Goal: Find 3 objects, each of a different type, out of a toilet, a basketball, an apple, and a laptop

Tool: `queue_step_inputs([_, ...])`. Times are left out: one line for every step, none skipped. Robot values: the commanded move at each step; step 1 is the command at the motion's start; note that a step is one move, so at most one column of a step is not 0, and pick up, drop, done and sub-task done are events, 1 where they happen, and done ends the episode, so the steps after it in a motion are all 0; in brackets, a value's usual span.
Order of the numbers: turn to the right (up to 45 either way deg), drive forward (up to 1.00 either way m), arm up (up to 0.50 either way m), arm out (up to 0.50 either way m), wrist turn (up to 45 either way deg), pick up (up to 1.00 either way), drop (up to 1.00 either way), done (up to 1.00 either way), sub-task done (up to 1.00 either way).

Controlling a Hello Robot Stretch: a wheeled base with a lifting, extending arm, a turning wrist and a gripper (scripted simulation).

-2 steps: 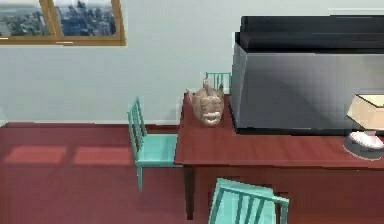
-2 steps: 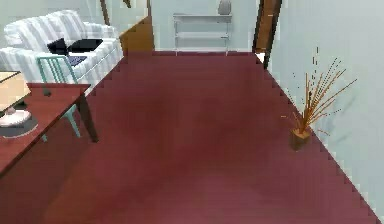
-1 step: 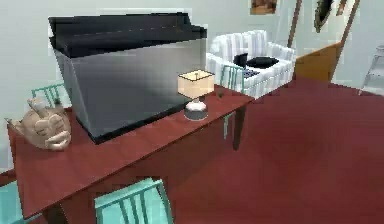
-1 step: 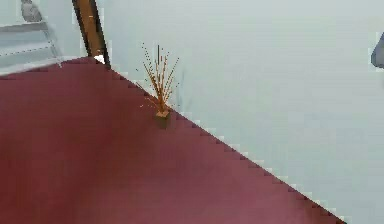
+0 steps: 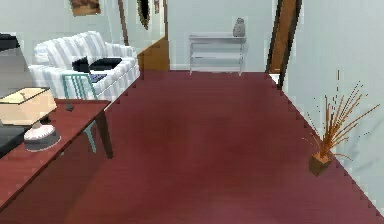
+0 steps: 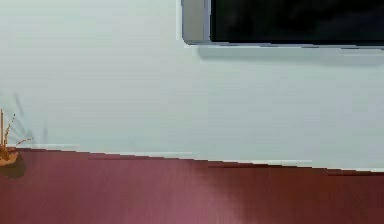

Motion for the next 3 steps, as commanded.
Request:
queue_step_inputs([0.0, 1.0, 0.0, 0.0, 0.0, 0.0, 0.0, 0.0, 0.0])
queue_step_inputs([0.0, 0.95, 0.0, 0.0, 0.0, 0.0, 0.0, 0.0, 0.0])
queue_step_inputs([-45.0, 0.0, 0.0, 0.0, 0.0, 0.0, 0.0, 0.0, 0.0])
